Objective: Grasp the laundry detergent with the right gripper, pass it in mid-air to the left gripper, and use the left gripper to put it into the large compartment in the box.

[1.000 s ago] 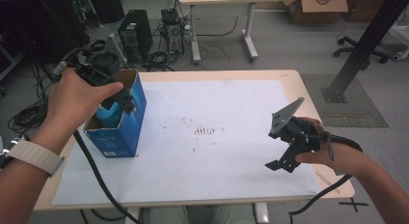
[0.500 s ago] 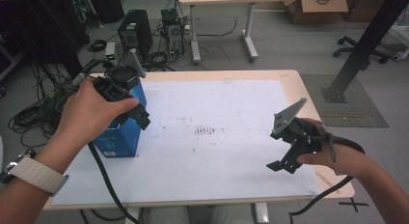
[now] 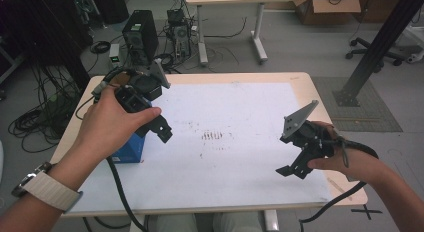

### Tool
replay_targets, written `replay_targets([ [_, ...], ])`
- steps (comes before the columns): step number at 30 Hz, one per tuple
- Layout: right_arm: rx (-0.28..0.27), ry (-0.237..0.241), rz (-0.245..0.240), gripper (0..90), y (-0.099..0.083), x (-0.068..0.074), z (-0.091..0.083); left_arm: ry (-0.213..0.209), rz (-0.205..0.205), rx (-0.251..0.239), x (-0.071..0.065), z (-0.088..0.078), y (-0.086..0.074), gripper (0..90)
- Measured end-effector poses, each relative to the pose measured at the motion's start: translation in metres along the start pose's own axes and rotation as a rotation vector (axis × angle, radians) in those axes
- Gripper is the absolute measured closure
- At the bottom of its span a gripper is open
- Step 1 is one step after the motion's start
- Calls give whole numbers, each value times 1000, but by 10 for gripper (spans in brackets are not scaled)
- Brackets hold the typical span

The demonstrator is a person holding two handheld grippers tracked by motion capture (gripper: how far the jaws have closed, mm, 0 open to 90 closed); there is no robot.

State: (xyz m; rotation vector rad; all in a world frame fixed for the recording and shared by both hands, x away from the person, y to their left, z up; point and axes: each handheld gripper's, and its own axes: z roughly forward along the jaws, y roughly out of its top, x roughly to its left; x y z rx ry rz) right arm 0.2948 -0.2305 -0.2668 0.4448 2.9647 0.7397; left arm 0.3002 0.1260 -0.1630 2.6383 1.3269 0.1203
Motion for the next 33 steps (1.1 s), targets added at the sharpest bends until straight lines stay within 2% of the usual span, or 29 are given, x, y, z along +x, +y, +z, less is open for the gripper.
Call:
replay_targets([
  [3, 3, 0, 1, 51, 1, 0, 0, -16, 9, 0, -4, 1, 2, 48],
  [18, 2, -7, 0, 50, 2, 0, -2, -32, 52, -4, -11, 7, 7, 49],
  [33, 0, -3, -3, 49, 3, 0, -1, -40, 53, -7, -13, 8, 8, 49],
])
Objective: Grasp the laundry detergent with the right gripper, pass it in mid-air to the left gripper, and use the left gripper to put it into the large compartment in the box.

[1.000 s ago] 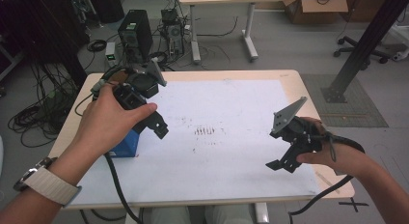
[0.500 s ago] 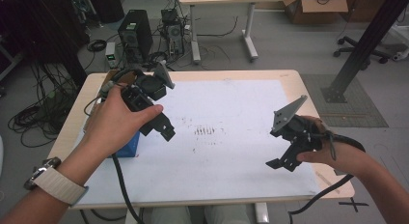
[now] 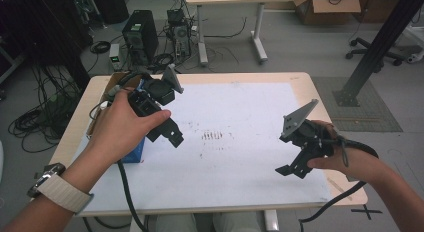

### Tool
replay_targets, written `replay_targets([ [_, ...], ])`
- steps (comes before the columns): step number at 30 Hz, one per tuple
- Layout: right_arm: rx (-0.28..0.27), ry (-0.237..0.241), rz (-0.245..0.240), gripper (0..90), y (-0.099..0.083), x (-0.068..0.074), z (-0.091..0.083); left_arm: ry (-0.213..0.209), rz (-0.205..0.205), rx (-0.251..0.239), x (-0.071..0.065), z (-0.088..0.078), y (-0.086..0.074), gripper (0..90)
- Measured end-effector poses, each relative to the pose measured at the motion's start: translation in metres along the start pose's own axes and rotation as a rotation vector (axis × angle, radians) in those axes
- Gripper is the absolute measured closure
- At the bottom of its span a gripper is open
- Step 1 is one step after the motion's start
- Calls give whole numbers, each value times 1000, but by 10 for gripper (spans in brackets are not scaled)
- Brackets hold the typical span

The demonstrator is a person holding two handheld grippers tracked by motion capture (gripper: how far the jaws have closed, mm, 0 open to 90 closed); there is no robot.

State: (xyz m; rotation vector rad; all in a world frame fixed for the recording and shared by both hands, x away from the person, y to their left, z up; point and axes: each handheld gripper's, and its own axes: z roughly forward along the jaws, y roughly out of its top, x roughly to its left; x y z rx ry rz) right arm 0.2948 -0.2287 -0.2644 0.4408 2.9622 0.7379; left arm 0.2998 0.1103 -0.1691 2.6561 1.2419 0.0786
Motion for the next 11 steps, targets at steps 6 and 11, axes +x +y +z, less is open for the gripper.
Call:
replay_targets([
  [6, 1, 1, 0, 49, 0, 0, 1, 0, -3, 3, 2, 0, -1, 49],
  [11, -1, -2, 0, 49, 1, 0, 0, -2, -5, -1, 3, -1, -2, 50],
])
